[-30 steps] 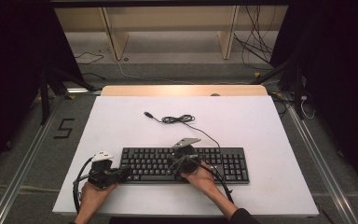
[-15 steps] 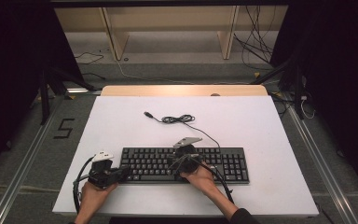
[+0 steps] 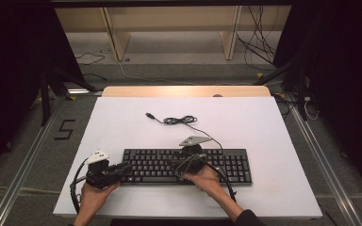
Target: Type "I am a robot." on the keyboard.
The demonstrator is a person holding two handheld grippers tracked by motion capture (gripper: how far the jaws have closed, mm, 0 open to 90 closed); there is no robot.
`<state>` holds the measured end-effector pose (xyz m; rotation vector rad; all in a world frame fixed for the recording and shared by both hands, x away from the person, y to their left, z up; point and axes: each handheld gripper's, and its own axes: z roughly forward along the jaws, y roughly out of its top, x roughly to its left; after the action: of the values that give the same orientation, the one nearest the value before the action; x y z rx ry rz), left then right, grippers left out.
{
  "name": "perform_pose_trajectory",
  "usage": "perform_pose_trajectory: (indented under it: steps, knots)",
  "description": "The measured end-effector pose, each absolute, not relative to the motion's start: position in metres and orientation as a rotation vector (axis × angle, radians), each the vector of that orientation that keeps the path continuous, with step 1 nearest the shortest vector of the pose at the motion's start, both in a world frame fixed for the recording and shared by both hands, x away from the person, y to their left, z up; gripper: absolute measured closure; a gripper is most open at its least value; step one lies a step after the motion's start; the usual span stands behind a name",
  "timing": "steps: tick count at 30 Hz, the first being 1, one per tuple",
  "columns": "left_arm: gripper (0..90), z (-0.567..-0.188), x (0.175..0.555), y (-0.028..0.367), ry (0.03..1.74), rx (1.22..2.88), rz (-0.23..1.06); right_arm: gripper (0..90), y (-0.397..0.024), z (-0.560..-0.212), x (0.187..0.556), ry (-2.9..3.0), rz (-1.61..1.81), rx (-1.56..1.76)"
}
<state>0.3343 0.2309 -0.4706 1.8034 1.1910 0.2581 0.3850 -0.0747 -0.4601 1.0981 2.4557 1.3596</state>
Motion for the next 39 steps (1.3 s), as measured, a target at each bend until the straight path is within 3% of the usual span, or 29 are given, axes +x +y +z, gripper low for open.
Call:
perform_pose_trajectory:
  steps: [5,18,23,25,39]
  knots:
    - [48.4,-0.469,0.334,0.23,1.181,1.784,0.258,39.8,-0.075,-0.456,0.38,2.457,1.399,1.059]
    - [33.6,-0.464,0.332,0.234,1.139,1.711,0.279,36.9,-0.075,-0.451,0.364,2.502,1.414,0.991]
    - [32.5,-0.464,0.333,0.234,1.139,1.706,0.281,44.4,-0.075,-0.452,0.36,2.513,1.415,0.972]
    - [31.9,-0.464,0.332,0.235,1.137,1.702,0.283,53.2,-0.075,-0.453,0.358,2.523,1.403,0.969]
    - [29.6,-0.464,0.332,0.234,1.113,1.701,0.292,84.8,-0.068,-0.465,0.351,2.599,1.317,0.909]
